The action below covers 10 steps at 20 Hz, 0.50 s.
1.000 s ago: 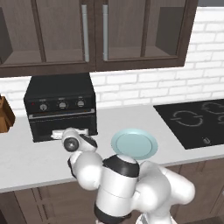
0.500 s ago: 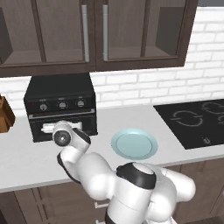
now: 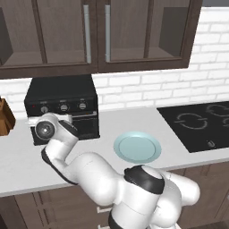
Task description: Pick up the kebab skewer and baguette bread, and place them inside the toaster oven. Close the toaster oven door and start by setting the timer.
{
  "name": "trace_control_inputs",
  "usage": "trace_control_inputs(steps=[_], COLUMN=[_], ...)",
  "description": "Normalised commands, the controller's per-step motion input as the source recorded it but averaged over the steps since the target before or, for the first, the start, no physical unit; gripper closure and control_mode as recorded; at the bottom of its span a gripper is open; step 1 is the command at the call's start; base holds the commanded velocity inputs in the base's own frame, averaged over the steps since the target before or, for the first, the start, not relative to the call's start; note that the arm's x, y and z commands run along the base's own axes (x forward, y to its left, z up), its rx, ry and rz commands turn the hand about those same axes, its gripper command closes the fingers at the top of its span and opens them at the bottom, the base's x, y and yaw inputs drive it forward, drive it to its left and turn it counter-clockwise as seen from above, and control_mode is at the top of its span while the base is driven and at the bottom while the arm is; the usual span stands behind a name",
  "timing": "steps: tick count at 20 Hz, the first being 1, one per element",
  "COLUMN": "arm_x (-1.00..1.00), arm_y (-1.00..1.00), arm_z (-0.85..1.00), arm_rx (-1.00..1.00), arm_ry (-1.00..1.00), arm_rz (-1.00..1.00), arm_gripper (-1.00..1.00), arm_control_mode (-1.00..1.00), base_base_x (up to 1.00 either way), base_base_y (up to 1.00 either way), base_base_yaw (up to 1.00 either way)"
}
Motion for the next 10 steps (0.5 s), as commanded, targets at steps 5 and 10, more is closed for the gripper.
trace_control_inputs(steps=[5,10], arm_x=[-0.01,0.01], arm_y=[0.08,0.0], arm_z=[0.16,0.03], arm_rx=[-0.02,-0.01], arm_ry=[0.0,-0.01], arm_rz=[0.0,0.0], arm_gripper=[-1.0,-1.0], arm_control_mode=[-1.0,-1.0], base_base_x=[0.0,0.0], base_base_y=[0.0,0.0], base_base_yaw=[0.0,0.0])
